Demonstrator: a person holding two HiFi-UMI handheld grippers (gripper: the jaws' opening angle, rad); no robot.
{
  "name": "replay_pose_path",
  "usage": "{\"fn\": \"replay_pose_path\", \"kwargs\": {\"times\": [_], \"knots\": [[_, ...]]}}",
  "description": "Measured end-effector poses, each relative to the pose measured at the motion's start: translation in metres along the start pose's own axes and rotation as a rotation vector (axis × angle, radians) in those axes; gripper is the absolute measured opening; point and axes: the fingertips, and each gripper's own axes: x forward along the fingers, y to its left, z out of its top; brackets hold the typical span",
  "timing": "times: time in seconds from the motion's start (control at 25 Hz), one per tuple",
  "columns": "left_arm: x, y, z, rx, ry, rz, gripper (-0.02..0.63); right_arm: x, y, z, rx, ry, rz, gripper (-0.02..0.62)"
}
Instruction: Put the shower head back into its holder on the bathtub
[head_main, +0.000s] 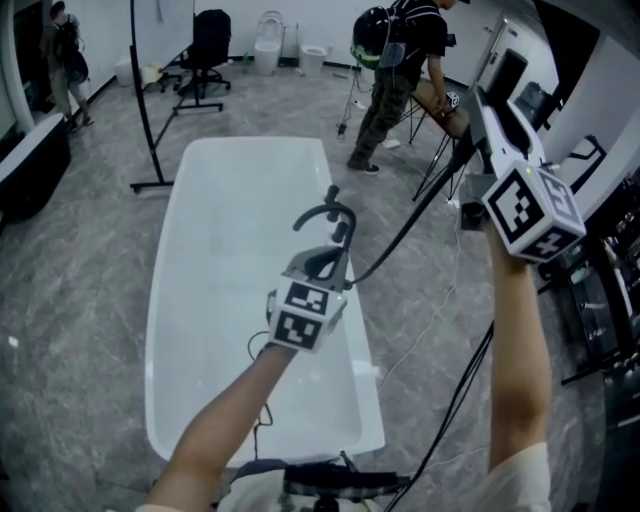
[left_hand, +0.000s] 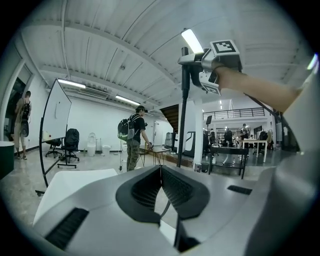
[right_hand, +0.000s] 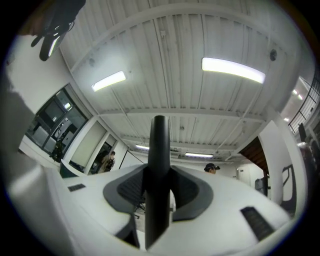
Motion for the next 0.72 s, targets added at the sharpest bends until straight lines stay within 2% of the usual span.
{"fn": "replay_pose_path", "kwargs": {"times": [0.2,0.56,0.72], "knots": [[0.004,0.004,0.005,0.013,-0.005,0.005,0.015,-0.001,-0.005,0.007,0.031,-0.056,-0.019,0.143],[0.007,0.010,-0.019,0.016,0.038,0.009,0.015,0.006,0.004,-0.056,0.087,-0.003,-0.020,0.143],[0.003,0.017,-0.030,0.010,0.050,0.023,0.015,0.002,0.008,-0.080,0.079,0.015,-0.027,0.143]]}}
